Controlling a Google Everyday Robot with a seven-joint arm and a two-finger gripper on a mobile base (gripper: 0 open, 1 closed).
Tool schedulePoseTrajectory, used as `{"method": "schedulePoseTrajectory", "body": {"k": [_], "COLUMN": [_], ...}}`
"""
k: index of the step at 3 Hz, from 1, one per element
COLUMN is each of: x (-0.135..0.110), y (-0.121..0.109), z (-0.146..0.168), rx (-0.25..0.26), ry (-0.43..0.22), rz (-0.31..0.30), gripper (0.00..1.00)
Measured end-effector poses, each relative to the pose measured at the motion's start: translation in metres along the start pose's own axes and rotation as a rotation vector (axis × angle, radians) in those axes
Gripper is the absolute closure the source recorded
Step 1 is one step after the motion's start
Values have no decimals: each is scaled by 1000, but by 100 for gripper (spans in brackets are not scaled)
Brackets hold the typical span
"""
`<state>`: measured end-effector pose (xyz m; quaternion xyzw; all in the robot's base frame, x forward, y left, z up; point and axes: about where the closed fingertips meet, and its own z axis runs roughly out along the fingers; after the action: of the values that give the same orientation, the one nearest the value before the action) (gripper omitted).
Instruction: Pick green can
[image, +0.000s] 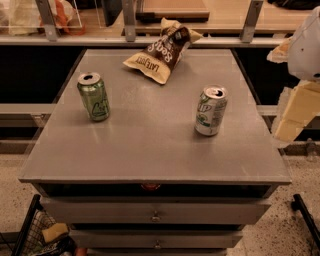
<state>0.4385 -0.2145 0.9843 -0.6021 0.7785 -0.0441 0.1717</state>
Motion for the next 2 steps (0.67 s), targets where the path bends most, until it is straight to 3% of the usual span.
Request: {"method": "schedulePoseTrajectory", "body": {"k": [2], "x": [-18], "y": [-13], "z": [10], "rx": [1], "ry": [-45], "rz": [-7], "gripper": [0]}}
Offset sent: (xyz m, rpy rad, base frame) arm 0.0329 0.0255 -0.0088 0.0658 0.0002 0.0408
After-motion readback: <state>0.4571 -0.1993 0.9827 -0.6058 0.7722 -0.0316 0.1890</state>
